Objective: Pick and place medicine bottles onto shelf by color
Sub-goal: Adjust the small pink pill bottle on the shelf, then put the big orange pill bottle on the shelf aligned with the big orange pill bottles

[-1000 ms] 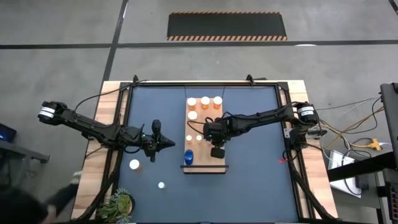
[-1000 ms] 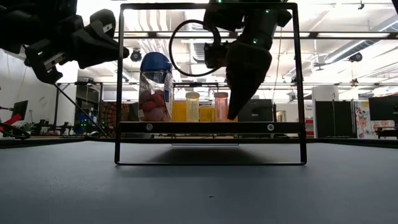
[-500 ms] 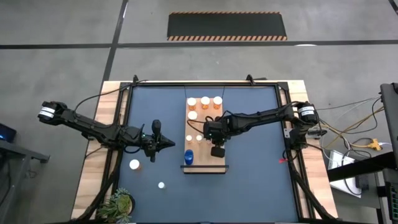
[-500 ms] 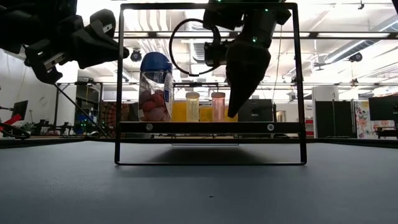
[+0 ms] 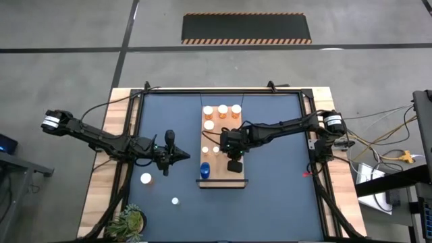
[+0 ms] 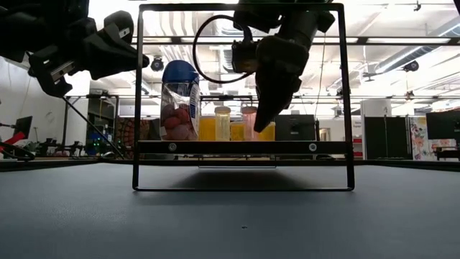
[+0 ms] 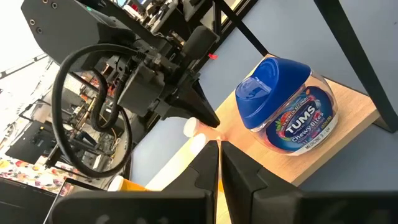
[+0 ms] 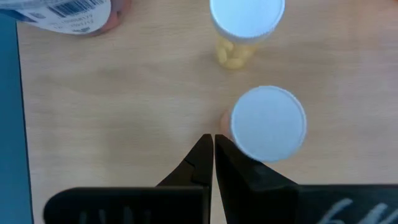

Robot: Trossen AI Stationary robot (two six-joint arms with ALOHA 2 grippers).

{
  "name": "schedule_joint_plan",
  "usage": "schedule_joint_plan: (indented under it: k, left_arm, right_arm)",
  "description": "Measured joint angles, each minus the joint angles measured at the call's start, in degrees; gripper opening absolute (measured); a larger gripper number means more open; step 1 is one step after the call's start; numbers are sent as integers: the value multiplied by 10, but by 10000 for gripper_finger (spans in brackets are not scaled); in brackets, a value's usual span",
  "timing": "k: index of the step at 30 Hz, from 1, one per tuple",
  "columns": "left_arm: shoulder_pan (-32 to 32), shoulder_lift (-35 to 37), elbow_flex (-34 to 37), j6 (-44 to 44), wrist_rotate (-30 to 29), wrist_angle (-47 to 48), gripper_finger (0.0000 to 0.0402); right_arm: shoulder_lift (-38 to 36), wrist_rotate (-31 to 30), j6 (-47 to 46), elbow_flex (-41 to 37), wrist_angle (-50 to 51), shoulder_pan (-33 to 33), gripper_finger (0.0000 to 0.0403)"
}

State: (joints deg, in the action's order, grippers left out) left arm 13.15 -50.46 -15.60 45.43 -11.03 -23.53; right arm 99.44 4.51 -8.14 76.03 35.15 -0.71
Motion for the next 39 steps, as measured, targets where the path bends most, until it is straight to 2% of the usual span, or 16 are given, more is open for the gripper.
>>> schedule_joint_plan:
  k: [14,19,24,26,30,35,37,39]
  left_arm:
    - [0,0,0,0,0,0,0]
    - [0,0,0,0,0,0,0]
    - [0,0,-3,-1,0,1,0]
    - [1,0,-8,-11,0,-2,0]
    - [9,0,-14,-89,0,-29,0]
    - [28,0,-20,-276,-12,-84,0]
    - [39,0,-35,-367,-40,-54,0]
    - [49,0,-70,-467,-70,38,0]
  right_arm:
    - [0,-14,1,-1,6,2,9]
    - [0,1,2,5,32,2,8]
    - [-30,-3,32,2,36,0,8]
    - [-47,-29,48,-1,36,-2,8]
    - [-87,-76,78,-8,29,-5,8]
    - [-139,-80,121,-48,-57,-12,8]
    - [-159,-87,144,-75,-104,-18,8]
    - [-179,-93,165,-103,-154,-23,8]
